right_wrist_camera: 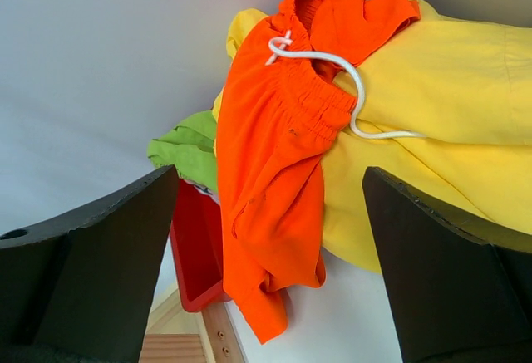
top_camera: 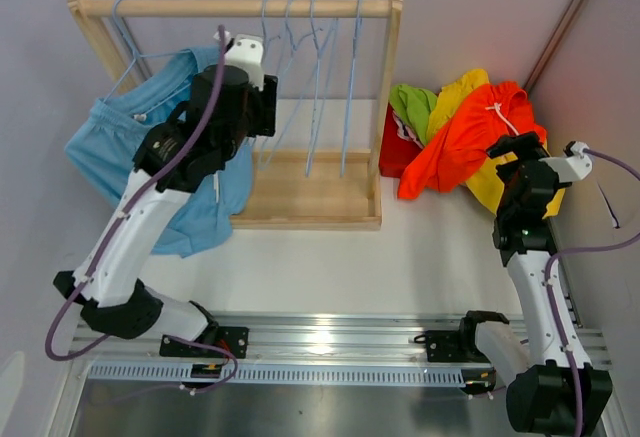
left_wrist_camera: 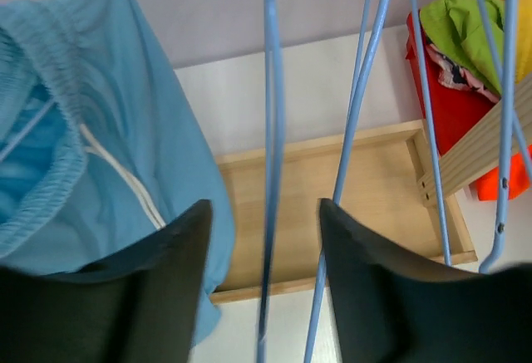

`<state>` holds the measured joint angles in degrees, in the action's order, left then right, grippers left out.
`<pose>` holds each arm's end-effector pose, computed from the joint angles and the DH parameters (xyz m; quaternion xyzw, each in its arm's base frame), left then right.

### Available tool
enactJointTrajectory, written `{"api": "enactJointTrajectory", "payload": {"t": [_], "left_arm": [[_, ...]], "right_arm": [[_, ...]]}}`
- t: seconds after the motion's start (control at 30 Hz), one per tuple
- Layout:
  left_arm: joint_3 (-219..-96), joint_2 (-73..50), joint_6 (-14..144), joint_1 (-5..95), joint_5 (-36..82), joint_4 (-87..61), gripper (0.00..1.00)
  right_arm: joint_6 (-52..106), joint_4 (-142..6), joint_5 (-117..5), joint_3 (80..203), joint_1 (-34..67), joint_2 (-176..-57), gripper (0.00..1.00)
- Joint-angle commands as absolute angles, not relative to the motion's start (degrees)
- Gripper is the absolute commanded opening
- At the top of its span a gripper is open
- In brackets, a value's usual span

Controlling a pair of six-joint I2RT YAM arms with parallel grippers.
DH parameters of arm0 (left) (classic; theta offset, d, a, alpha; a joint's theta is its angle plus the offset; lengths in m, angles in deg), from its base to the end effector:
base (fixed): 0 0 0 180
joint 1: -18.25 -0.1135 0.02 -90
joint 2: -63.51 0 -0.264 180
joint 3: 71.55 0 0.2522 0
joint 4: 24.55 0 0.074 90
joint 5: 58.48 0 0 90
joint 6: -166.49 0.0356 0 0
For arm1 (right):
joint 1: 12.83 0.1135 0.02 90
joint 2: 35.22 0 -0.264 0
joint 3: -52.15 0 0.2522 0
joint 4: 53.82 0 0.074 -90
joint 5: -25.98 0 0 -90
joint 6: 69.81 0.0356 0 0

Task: Remove the shorts from the hanger

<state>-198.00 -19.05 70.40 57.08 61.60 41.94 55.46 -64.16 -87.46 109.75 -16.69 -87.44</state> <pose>0.2171 -0.1518 0.5098 0.0883 0.8115 -0.0052 0.5777 0.2142 -0.0286 0.3366 0.3710 0.6340 0.0350 0.6776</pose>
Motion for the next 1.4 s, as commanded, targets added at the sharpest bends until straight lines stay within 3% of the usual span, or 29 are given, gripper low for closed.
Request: {"api": "enactJointTrajectory", "payload": {"t": [0.0,0.2,0.3,0.53,0.83,1.37], "left_arm": [[-198.9,-13.0,69.8,57.3,61.8,42.6,0.66],[-200.8,-6.5,71.4,56.7,69.4,44.3,0.87],[-201.5,-5.6,71.6,51.1,69.3,44.4,0.91],[-206.2,-10.8,70.4,29.5,61.6,45.9,0.92],[-213.1,-21.2,67.3,12.8,53.0,46.9,0.88],[-214.6,-27.7,67.4,10.3,47.3,44.4,0.78]], "right_arm": [[55.9,-66.1,-87.2,110.1,-16.8,-85.0,1.0],[56.0,-70.1,-86.7,109.8,-16.3,-80.7,0.99],[55.8,-71.9,-86.2,109.9,-15.9,-78.8,0.99],[54.1,-74.3,-82.7,108.7,-15.6,-73.2,1.0],[53.7,-78.4,-77.7,106.7,-15.2,-67.2,0.99],[53.1,-81.2,-73.8,106.5,-13.2,-63.2,0.98]]}}
